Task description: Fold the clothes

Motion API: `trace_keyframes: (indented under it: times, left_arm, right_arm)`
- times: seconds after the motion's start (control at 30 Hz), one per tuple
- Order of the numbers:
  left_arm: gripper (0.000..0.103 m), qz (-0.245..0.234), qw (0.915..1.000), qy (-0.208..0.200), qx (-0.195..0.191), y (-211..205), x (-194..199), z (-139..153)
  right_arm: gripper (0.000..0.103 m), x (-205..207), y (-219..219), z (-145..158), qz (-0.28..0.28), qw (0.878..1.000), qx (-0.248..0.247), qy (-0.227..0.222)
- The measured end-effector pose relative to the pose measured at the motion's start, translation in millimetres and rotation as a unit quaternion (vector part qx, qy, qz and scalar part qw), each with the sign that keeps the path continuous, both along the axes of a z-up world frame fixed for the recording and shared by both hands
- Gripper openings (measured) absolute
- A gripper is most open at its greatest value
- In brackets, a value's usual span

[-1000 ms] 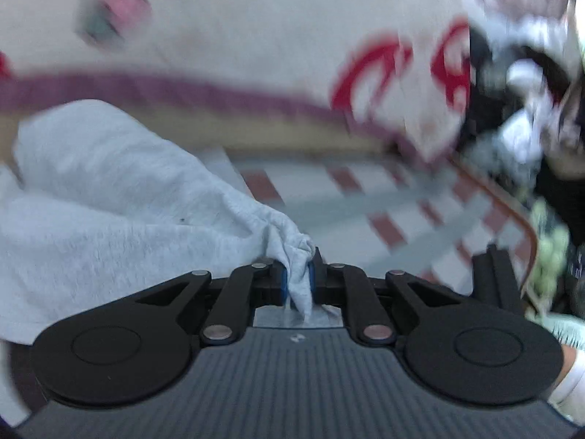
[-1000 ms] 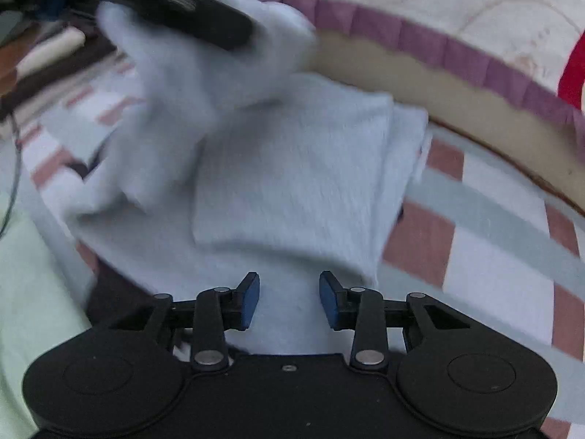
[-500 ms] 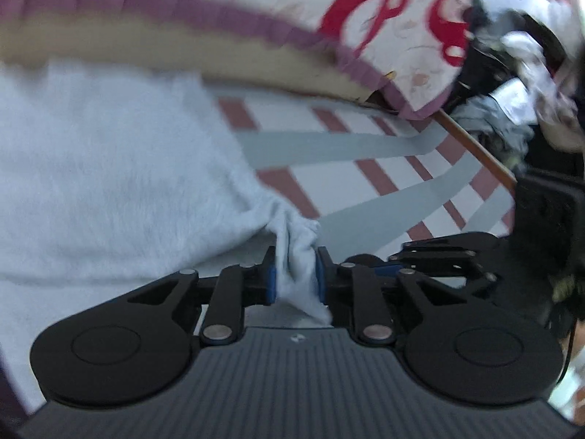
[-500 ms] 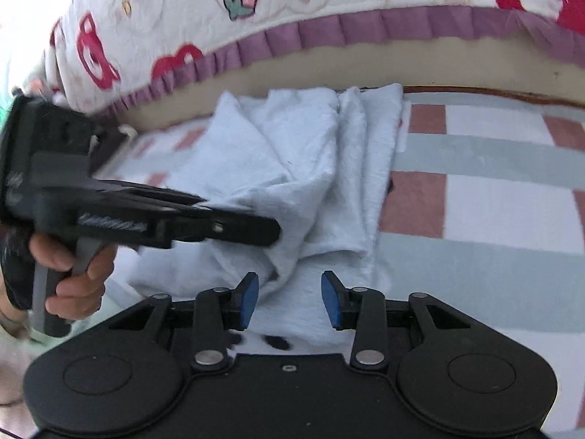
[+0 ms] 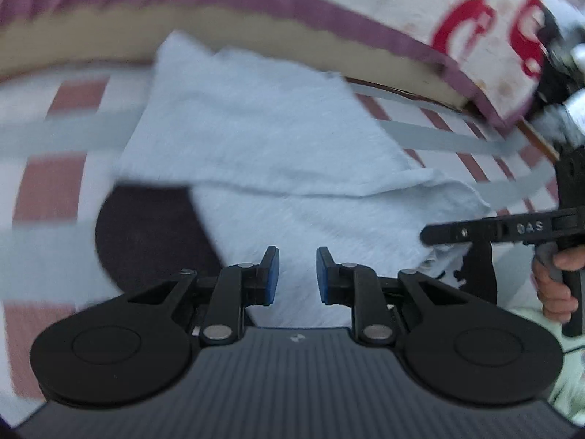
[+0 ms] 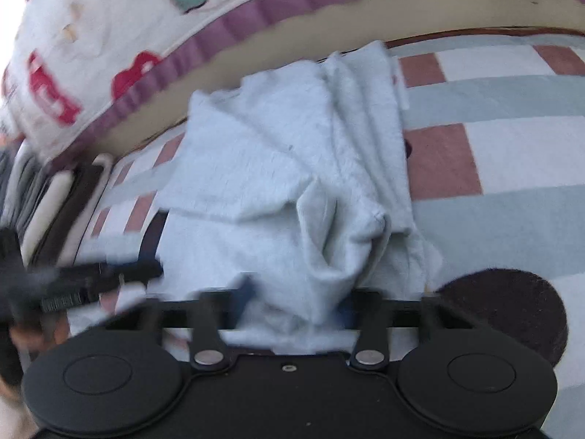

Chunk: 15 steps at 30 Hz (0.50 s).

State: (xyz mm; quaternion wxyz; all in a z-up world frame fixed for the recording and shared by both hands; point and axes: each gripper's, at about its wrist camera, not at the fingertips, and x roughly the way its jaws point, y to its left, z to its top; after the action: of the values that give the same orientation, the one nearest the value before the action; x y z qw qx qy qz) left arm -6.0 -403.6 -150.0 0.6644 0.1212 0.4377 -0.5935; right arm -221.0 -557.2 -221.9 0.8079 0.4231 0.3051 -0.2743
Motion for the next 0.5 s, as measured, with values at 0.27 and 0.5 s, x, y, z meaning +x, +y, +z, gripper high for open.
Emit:
trace_keyframes:
  times: [0.27, 0.5]
  left_arm:
    - [0.023, -0.061, 0.9970, -0.040, -0.027, -0.5, -13.5, 7.9]
    - [0.021, -0.101, 0.9920, -0.073, -0.018, -12.9, -39.1, -2.5]
  right_arm:
    - [0.009, -53.5, -22.1, -15.6, -0.131, 0.970, 0.172, -0.111]
    - [0.019, -29.8, 4.3, 0.3, -0.023, 0.995, -0.055, 0.074]
